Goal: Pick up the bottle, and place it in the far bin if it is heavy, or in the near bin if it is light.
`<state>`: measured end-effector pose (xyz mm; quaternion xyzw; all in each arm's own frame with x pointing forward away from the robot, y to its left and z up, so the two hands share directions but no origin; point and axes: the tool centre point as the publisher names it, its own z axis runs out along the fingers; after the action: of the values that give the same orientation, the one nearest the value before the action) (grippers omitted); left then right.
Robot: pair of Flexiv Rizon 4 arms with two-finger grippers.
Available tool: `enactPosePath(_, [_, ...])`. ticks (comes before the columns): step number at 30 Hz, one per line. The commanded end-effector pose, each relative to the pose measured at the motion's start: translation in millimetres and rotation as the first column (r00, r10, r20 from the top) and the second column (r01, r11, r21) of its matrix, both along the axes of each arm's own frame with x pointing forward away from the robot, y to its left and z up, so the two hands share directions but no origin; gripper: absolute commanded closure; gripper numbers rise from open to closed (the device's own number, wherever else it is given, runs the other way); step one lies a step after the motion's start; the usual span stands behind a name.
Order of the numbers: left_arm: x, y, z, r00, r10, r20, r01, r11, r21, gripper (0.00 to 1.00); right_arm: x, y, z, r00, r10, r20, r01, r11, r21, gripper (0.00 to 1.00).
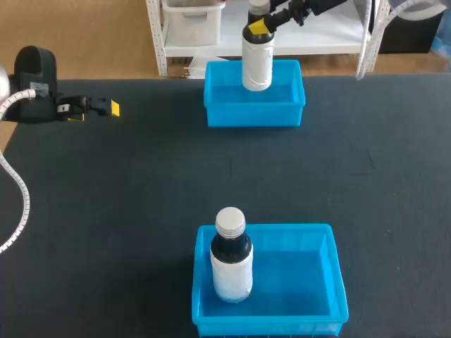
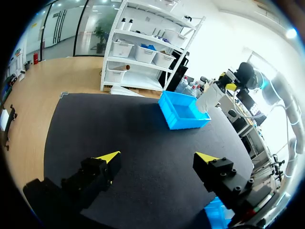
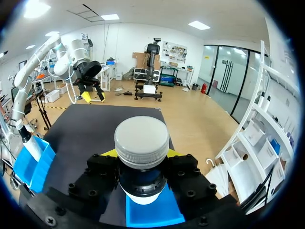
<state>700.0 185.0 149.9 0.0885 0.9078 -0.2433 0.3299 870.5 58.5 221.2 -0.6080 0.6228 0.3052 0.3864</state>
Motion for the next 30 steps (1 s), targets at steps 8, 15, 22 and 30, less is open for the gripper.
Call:
enactPosePath(8, [0.0,0,0.0,1.000,0.000,0.000,0.000,1.000,0.000,0.00,37.0,12,-17,0.995,0.071,-0.068,-0.070,0.997,0.019,1.00])
enactPosePath(15, [0.0,0,0.0,1.000,0.000,0.000,0.000,1.000,0.000,0.00,39.9,23,-27,0.992,0.091,-0.091,-0.088,0.996,0.033,1.00])
enactPosePath(22, [0.0,0,0.0,1.000,0.000,0.000,0.000,1.000,0.000,0.00,35.8,34,-33,0.988,0.120,-0.099,-0.117,0.992,0.037,1.00])
enactPosePath(30, [0.0,0,0.0,1.000,0.000,0.000,0.000,1.000,0.000,0.00,38.7,44,-41,0.985,0.132,-0.111,-0.128,0.991,0.049,1.00])
